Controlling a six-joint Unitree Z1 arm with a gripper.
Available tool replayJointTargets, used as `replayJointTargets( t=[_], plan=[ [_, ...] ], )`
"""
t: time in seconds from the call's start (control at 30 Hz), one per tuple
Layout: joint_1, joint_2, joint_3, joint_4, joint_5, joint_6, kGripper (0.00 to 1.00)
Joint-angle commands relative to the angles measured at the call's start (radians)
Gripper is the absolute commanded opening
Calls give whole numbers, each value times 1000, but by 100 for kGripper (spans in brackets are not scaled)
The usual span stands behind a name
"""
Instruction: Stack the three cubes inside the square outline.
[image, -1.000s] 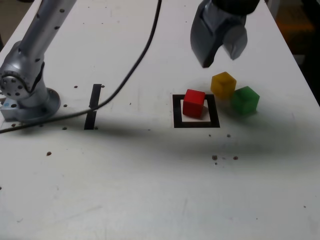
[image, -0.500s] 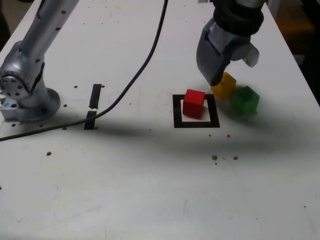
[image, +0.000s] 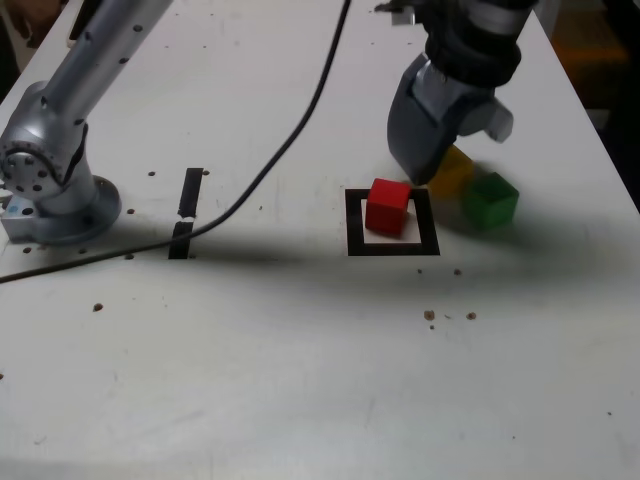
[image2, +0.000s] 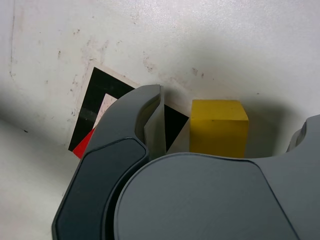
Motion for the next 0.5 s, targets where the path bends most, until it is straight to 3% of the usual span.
replayJointTargets(
  t=[0.0,0.2,0.47],
  plan=[
    [6,6,2,-8,-7,8,99],
    [8,25,-14,-18,5,21,94],
    [13,55,-82,60,10,31,76]
  ],
)
